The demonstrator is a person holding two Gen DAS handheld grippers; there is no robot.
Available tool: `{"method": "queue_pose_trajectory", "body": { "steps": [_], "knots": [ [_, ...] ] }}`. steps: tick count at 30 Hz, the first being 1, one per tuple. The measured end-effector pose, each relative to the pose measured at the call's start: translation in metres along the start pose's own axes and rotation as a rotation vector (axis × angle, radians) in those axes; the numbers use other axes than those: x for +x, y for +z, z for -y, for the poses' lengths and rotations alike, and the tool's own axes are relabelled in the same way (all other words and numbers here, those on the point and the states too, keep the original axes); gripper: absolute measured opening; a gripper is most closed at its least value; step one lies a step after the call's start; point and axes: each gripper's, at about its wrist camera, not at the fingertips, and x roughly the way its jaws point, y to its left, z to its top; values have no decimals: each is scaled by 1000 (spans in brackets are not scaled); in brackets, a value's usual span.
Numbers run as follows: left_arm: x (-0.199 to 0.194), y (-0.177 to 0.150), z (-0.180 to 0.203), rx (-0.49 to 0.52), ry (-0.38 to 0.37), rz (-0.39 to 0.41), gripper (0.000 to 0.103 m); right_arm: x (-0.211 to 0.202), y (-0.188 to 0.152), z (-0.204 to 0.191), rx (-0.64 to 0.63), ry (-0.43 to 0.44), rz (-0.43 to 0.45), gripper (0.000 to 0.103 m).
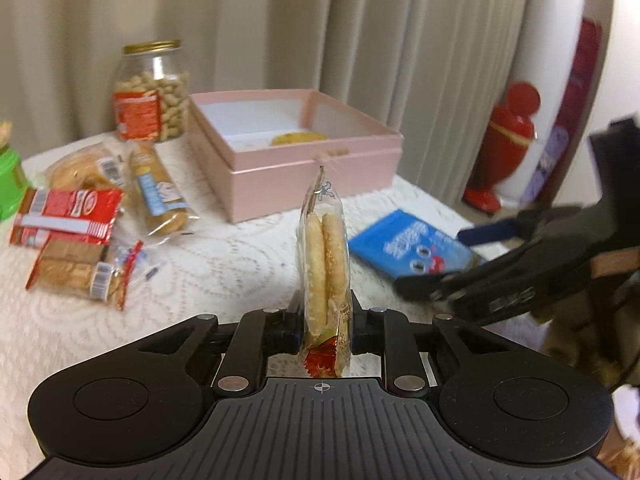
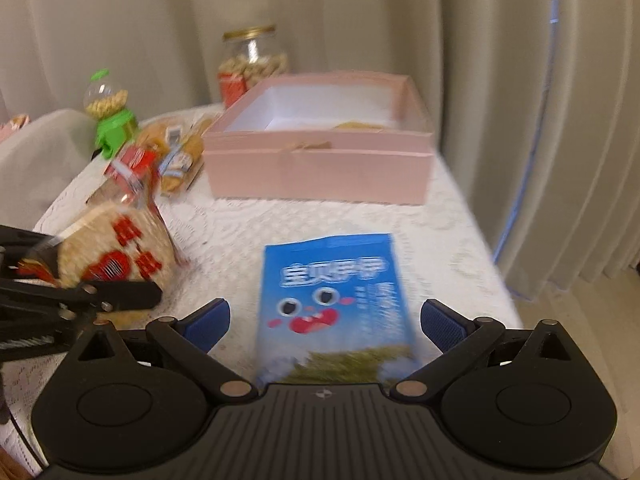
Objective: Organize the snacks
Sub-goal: 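Grasp the rice cracker packet with the left tool while the right lifts the blue seaweed packet, then carry both packets over the pink box and release them from both tools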
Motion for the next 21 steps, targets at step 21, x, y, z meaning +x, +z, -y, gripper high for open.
{"method": "queue_pose_trajectory", "body": {
  "steps": [21],
  "knots": [
    [-23, 10, 8, 12, -29, 53, 23, -44, 18, -18, -54, 8, 50, 82]
  ]
}}
